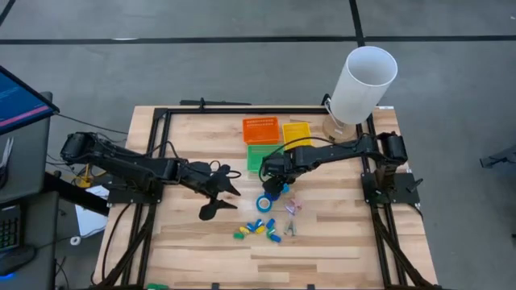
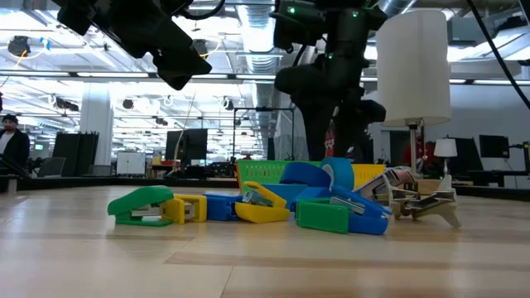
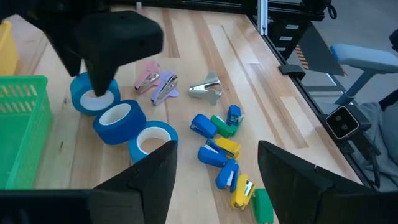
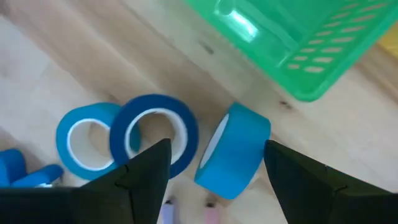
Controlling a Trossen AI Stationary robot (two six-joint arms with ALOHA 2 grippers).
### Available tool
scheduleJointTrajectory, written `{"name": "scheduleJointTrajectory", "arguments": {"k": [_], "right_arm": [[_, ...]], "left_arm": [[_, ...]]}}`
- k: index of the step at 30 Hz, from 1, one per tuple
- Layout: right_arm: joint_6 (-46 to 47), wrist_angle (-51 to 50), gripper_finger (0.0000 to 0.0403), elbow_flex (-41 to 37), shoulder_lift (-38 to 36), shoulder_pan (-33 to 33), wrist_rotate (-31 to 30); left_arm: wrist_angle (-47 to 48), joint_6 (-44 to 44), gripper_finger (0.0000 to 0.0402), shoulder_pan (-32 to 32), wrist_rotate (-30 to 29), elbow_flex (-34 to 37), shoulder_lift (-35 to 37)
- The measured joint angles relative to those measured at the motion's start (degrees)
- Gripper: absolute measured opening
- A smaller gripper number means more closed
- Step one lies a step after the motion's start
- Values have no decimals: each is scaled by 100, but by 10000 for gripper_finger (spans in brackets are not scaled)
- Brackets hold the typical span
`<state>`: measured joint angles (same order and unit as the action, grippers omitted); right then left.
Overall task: Pick and place Stapler, Stapler remover, tape
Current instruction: Put the light blue tape into the yellow bin
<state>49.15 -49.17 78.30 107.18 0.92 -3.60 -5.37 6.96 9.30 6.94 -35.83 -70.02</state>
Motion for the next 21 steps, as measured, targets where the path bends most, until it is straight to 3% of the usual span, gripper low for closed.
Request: {"name": "scheduleJointTrajectory", "arguments": {"k": [13, 21], "right_arm": [[93, -213, 249, -133, -2, 95, -101], [284, 474, 249, -546, -4, 132, -43]], "left_arm": [[0, 266, 214, 0, 0, 2, 0], [0, 297, 214, 2, 0, 2, 1]]}}
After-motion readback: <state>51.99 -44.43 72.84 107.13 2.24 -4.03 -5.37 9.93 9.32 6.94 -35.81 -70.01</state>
